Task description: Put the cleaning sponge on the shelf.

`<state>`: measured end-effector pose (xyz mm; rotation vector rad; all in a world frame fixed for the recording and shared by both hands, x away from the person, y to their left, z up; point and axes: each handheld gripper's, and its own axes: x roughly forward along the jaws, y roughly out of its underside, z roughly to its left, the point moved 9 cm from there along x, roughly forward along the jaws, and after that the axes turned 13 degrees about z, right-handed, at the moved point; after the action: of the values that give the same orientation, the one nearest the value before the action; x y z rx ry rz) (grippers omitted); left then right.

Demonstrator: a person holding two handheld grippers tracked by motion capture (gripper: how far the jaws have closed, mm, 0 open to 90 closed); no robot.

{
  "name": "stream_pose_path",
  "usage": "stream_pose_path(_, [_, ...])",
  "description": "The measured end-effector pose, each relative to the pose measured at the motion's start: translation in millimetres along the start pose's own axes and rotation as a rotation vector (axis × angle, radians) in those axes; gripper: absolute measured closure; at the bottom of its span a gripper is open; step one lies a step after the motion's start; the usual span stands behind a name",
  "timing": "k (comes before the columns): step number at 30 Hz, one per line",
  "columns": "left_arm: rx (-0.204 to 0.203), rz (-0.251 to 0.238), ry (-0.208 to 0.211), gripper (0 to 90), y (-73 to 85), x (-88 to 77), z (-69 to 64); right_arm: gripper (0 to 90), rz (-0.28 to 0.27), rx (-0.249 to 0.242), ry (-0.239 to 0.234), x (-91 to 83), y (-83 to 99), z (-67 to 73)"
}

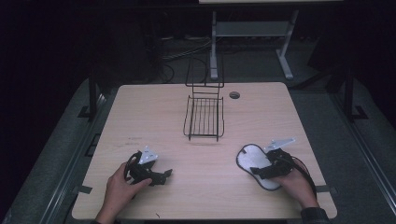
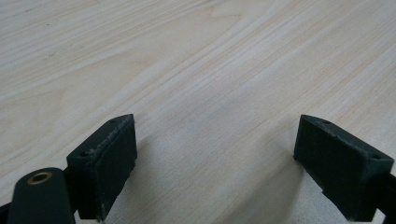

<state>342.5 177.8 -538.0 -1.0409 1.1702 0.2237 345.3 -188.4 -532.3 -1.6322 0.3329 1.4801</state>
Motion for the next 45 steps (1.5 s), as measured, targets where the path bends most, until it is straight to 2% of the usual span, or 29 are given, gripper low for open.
stream_pose_path(10, [0.000, 0.000, 0.000, 12.4, 0.0, 0.0, 0.0, 27.9, -0.019, 0.018, -0.016, -6.4, -0.3, -2.1])
stream_pose_path(12, [-0.001, 0.000, 0.000, 12.4, 0.0, 0.0, -0.1, 32.3, -0.031, 0.021, -0.019, -10.5, -1.0, -2.0])
stream_pose_path(19, [0.000, 0.000, 0.000, 12.4, 0.0, 0.0, -0.1, 38.5, -0.069, 0.028, -0.010, -20.3, -2.5, -4.3])
stream_pose_path(25, [-0.001, -0.001, 0.000, 12.4, 0.0, 0.0, -0.1, 42.1, -0.078, 0.035, -0.016, -24.1, -2.8, -4.4])
stream_pose_path(32, [0.000, 0.000, 0.000, 12.4, 0.0, 0.0, 0.0, 52.3, -0.107, 0.033, -0.021, -32.0, -4.5, -4.4])
stream_pose_path(45, [-0.001, -0.001, 0.000, 12.4, -0.1, 0.0, -0.1, 56.0, -0.123, 0.035, -0.024, -38.2, -5.6, -3.3])
